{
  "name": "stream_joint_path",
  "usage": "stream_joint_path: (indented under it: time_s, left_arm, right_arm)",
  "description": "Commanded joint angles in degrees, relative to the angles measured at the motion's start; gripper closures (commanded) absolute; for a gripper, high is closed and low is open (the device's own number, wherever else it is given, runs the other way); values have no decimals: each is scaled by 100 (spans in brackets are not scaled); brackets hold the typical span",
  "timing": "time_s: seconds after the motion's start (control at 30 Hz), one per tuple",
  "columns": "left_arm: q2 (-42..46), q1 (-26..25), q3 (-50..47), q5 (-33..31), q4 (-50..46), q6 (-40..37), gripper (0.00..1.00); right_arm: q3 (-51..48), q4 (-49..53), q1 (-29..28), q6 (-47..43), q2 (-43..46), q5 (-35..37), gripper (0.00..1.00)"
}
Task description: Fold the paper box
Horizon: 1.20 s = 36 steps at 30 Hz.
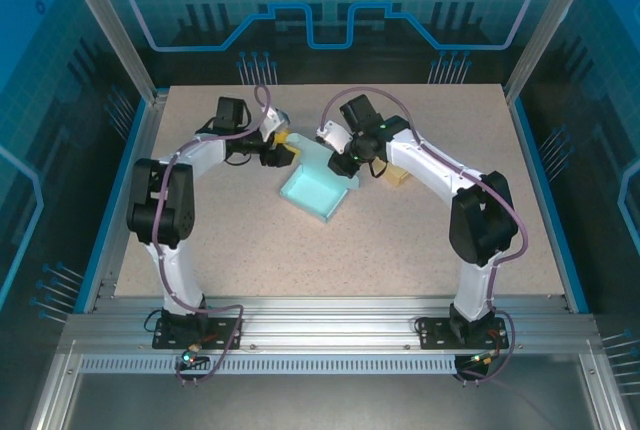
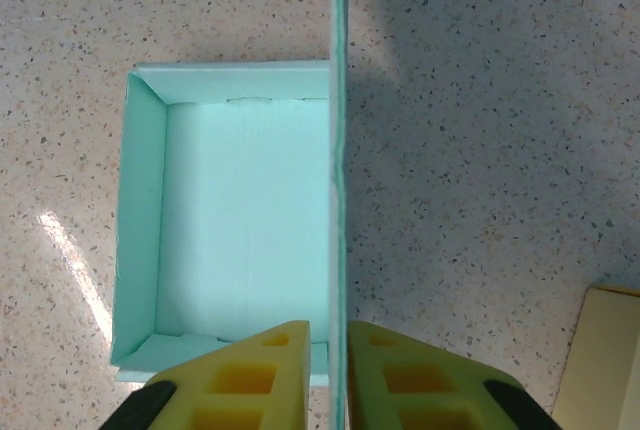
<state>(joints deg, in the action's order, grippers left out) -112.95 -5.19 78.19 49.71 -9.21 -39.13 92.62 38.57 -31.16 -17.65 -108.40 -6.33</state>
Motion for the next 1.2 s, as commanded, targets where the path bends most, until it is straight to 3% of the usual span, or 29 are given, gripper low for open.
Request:
stream_joint_path:
  time_s: [0.0, 0.3, 0.53, 0.63, 0.73, 0.87, 1.17]
  left_arm:
    - [-126, -48, 120, -239, -342, -349, 40]
    - [-134, -84, 87, -391, 58, 150, 76]
    - [267, -251, -550, -808, 567, 225, 95]
    - [531, -322, -946, -986, 917, 246, 97]
    - [773, -366, -1318, -1127, 1287, 263, 100]
    - [1009, -393, -1610, -1122, 1597, 373, 100]
    - [1388, -473, -1773, -1315, 1493, 889, 100]
  right_arm:
    - [175, 142, 31, -50, -60, -106, 80]
    - [160, 92, 41, 113, -99, -25, 72]
    - [-123, -272, 48, 961, 187, 792, 49]
    - [-391, -451, 107, 1486, 514, 1292, 34]
    - [-857, -747, 204, 1861, 992, 1325, 29]
    - [-1552, -1202, 406, 2302, 1690, 1389, 31]
    - [-3581, -2739, 755, 2517, 2993, 717, 33]
